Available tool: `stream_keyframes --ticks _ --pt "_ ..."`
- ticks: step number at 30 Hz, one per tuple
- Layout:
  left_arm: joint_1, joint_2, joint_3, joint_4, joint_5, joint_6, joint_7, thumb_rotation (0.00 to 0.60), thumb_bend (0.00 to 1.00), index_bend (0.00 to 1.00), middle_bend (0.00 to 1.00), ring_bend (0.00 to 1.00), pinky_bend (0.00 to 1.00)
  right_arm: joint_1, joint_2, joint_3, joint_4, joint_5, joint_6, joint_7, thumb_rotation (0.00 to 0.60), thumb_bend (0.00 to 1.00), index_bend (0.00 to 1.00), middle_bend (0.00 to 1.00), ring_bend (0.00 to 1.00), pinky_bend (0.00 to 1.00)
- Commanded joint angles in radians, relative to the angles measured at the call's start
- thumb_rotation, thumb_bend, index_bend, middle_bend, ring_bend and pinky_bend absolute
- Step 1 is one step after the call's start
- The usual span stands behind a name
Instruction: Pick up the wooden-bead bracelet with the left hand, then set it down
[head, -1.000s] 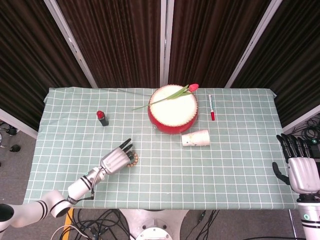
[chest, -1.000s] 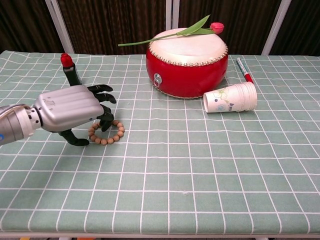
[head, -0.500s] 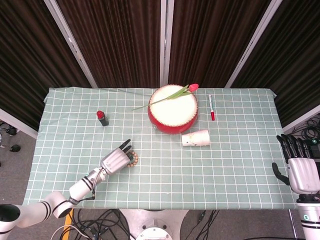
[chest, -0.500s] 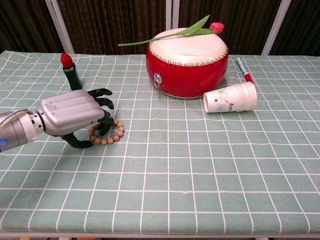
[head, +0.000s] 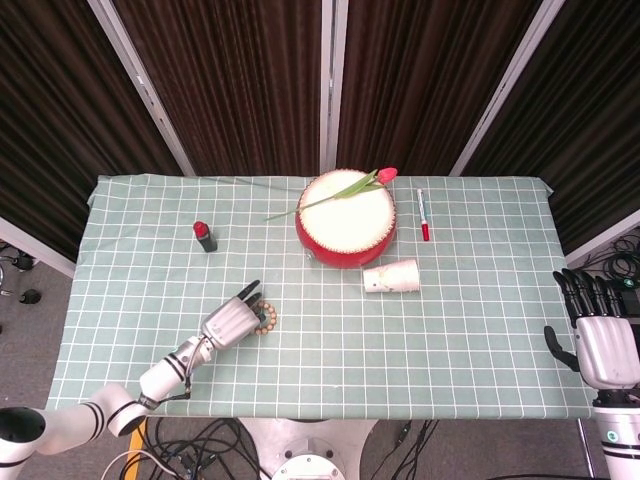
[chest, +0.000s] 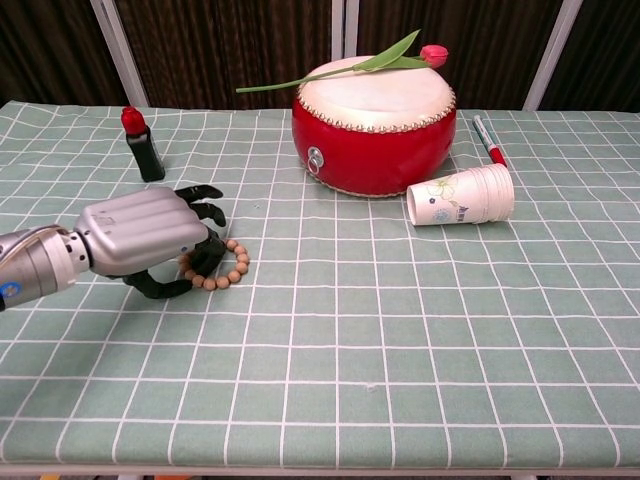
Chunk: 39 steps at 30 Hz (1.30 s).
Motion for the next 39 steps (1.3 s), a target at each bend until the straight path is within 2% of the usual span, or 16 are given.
stream_keyframes --ticks 1,7,13,16,20,25,29,34,37,39 --pt "0.006 -0.002 -0.001 -0.001 -0.006 0.021 -0.042 0.6 0.34 0.56 0.53 0.22 0.01 0.0 0.0 0.0 0.0 -0.001 0.001 0.0 0.6 0.31 0.0 0.07 0.0 0.0" --pt "0.027 0.016 -0.018 -0.037 -0.038 0.078 -0.34 0.6 0.42 0.59 0.56 0.26 0.01 -0.005 0.002 0.001 -0.002 -0.007 0.014 0.002 0.6 0.31 0.0 0.08 0.0 0.0" --pt "0.05 0.047 -0.058 -0.093 -0.096 0.116 -0.798 0.6 0.47 0.59 0.56 0.26 0.03 -0.011 0.003 0.001 -0.004 -0.016 0.028 0.004 0.6 0.3 0.0 0.08 0.0 0.0" --pt "0.049 0.09 -0.073 -0.17 -0.133 0.08 -1.054 0.6 0.48 0.59 0.56 0.26 0.04 -0.011 0.005 0.001 -0.008 -0.022 0.033 0.002 0.6 0.3 0.0 0.08 0.0 0.0" --pt "0.042 0.145 -0.076 -0.265 -0.162 0.015 -1.32 0.6 0.48 0.59 0.56 0.26 0.05 -0.011 0.006 0.002 -0.013 -0.029 0.037 -0.001 0.6 0.3 0.0 0.08 0.0 0.0" --pt "0.019 0.239 -0.081 -0.395 -0.186 -0.112 -1.739 0.6 0.48 0.59 0.55 0.26 0.06 -0.012 0.015 0.005 -0.026 -0.035 0.045 -0.004 0.6 0.3 0.0 0.08 0.0 0.0" --pt "-0.005 0.283 -0.058 -0.426 -0.135 -0.165 -1.94 0.6 0.48 0.58 0.55 0.26 0.06 -0.014 0.028 0.014 -0.042 -0.035 0.059 -0.023 0.6 0.29 0.0 0.08 0.0 0.0" --pt "-0.033 0.307 -0.026 -0.437 -0.065 -0.173 -2.145 0.596 0.47 0.57 0.55 0.26 0.06 -0.014 0.042 0.019 -0.061 -0.034 0.061 -0.035 0.6 0.29 0.0 0.08 0.0 0.0" --pt "-0.046 0.304 -0.005 -0.425 -0.028 -0.157 -2.233 0.524 0.47 0.56 0.55 0.26 0.07 -0.014 0.043 0.019 -0.065 -0.036 0.061 -0.037 0.6 0.29 0.0 0.08 0.0 0.0" --pt "-0.055 0.304 0.009 -0.419 -0.011 -0.143 -2.291 0.431 0.47 0.55 0.55 0.26 0.07 -0.014 0.044 0.019 -0.067 -0.036 0.062 -0.038 0.6 0.28 0.0 0.08 0.0 0.0"
